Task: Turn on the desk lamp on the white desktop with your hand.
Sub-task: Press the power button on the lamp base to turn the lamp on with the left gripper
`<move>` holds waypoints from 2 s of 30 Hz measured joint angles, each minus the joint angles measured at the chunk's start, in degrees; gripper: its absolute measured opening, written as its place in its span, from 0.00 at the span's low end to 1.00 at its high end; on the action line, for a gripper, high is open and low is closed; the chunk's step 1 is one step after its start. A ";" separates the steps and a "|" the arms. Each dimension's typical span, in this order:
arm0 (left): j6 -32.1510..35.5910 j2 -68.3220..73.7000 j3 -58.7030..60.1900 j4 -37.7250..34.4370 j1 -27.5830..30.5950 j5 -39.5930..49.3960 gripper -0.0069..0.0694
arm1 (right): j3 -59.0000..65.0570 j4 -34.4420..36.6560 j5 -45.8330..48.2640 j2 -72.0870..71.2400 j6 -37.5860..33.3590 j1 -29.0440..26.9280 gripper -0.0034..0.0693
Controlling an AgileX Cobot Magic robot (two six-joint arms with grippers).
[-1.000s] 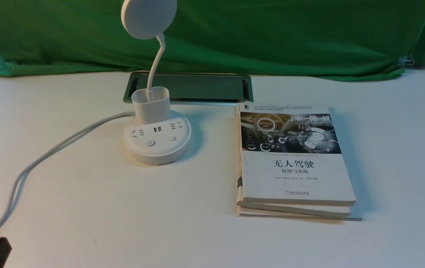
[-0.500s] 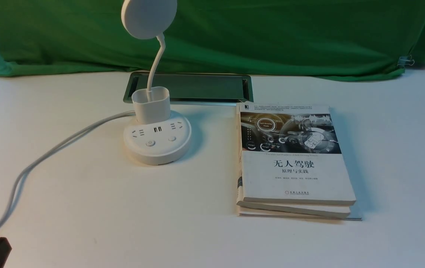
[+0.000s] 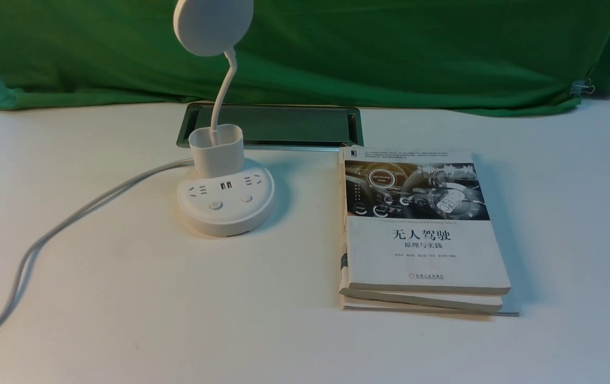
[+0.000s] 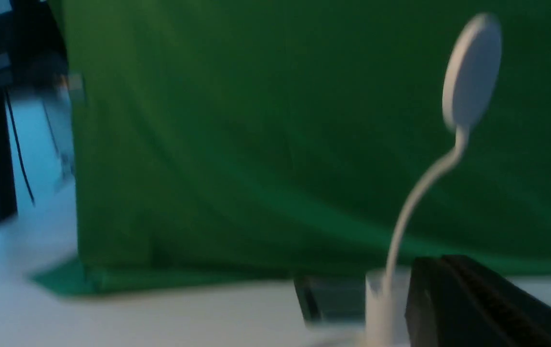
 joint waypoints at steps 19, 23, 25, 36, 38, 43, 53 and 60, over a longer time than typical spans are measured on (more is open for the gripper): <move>-14.41 0.45 -15.14 -4.95 0.00 -26.72 0.12 | 0.00 0.00 0.00 0.00 0.00 0.00 0.38; -8.58 6.08 -27.98 -5.01 0.00 -7.44 0.12 | 0.00 0.00 0.00 0.00 0.00 0.07 0.38; -7.49 10.61 -31.70 -5.01 0.00 2.98 0.12 | 0.00 0.00 0.00 0.00 0.00 0.07 0.38; -4.88 43.22 -33.33 -17.83 0.00 45.04 0.13 | 0.00 0.00 0.00 0.00 0.00 0.07 0.38; -1.01 50.91 -34.59 -22.74 0.00 49.17 0.13 | 0.00 0.00 0.00 0.00 0.00 0.07 0.38; 6.86 67.67 -40.30 -28.20 -5.18 54.46 0.13 | 0.00 0.00 0.00 0.00 0.00 0.07 0.38; -11.66 92.55 -60.61 -2.18 -18.67 51.36 0.13 | 0.00 0.00 0.00 0.00 0.00 0.07 0.38; -14.91 104.27 -74.83 6.60 -18.51 50.48 0.13 | 0.00 0.00 0.00 0.00 0.00 0.07 0.38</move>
